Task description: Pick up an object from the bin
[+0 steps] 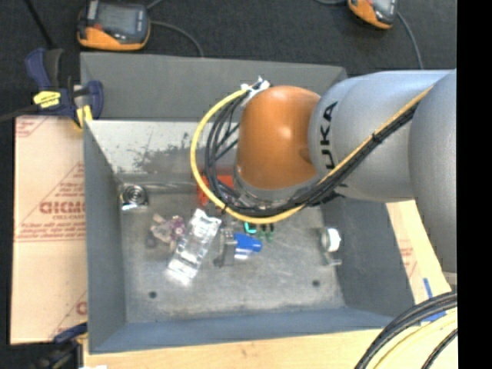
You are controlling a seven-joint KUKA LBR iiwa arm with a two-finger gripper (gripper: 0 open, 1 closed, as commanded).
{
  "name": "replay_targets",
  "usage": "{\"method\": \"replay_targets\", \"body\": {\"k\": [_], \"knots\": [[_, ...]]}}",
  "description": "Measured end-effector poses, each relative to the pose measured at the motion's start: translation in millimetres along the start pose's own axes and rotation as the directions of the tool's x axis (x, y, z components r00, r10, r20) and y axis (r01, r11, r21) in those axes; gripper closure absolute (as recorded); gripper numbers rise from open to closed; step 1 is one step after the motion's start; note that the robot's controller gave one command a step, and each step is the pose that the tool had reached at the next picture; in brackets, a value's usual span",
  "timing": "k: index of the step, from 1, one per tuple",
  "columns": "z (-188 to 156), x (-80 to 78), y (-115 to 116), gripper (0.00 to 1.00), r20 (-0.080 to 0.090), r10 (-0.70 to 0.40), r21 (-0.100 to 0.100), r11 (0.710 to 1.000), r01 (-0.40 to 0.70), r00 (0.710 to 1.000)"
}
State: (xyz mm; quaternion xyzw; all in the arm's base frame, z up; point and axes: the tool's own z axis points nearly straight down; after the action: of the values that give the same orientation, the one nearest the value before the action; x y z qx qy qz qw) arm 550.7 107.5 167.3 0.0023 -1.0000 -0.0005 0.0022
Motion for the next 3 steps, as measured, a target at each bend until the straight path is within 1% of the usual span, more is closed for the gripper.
{"method": "replay_targets", "body": {"k": [1, 2, 3], "knots": [[73.6, -65.4, -7.7, 0.00, 0.003, 0.007, 0.000, 1.000, -0.007, 1.000], [68.0, -66.5, -7.5, 1.00, 0.014, 0.008, -0.002, 1.000, -0.008, 1.000], [70.1, -65.3, -7.5, 0.00, 0.010, 0.010, -0.002, 1.000, -0.010, 1.000]]}}
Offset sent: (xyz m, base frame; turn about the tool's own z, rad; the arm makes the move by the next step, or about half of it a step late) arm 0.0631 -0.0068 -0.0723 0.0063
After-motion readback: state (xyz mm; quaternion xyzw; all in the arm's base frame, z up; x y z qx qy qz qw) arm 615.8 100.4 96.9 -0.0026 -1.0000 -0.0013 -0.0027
